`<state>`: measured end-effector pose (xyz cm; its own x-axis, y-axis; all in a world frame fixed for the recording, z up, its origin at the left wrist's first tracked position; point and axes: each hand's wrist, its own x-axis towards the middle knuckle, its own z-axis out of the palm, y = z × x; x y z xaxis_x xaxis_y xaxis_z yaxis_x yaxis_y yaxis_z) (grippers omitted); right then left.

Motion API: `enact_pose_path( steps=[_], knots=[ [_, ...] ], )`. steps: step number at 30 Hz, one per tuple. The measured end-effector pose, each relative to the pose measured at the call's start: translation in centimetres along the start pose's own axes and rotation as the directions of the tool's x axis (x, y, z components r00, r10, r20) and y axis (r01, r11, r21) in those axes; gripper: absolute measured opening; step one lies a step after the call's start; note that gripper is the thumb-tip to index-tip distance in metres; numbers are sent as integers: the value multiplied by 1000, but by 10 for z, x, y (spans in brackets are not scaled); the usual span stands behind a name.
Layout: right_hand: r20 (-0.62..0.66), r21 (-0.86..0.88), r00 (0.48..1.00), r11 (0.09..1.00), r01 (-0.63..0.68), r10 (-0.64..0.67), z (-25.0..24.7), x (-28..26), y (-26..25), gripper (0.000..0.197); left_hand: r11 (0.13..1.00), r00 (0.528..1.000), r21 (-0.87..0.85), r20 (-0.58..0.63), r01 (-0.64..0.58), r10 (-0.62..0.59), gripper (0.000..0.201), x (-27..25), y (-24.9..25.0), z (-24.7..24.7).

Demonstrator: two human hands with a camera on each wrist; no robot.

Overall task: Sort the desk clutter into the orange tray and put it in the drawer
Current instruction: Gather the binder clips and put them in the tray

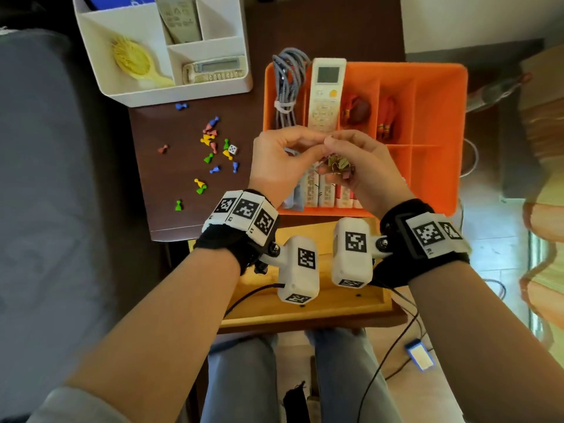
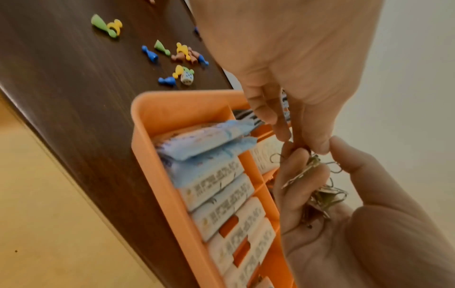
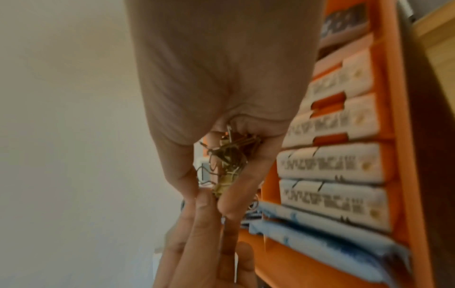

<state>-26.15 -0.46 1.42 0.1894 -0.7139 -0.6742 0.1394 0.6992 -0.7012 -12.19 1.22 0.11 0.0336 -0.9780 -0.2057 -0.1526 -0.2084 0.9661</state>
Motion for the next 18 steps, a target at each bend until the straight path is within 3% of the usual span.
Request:
enact_pose_path(
  steps=[4, 6, 12, 18],
  knots=[
    [-57, 30, 997, 998, 52, -50, -30, -11, 1, 4, 1000, 1000, -4, 4, 20, -20, 15, -1, 0, 29],
    [-148, 14, 985, 996, 93, -90, -48, -16, 1, 7, 998, 998, 13, 10, 61, -61, 17, 1, -4, 44],
    [-485, -318, 820, 935, 159, -304, -111, -15, 7, 11, 965, 991, 233, 29, 119, -130, 25, 1, -16, 83],
    [-411, -544, 803, 823, 163, -431, -129, -9, 20, 2, 875, 988, 466, 5, 134, -154, 26, 0, -22, 91]
  ],
)
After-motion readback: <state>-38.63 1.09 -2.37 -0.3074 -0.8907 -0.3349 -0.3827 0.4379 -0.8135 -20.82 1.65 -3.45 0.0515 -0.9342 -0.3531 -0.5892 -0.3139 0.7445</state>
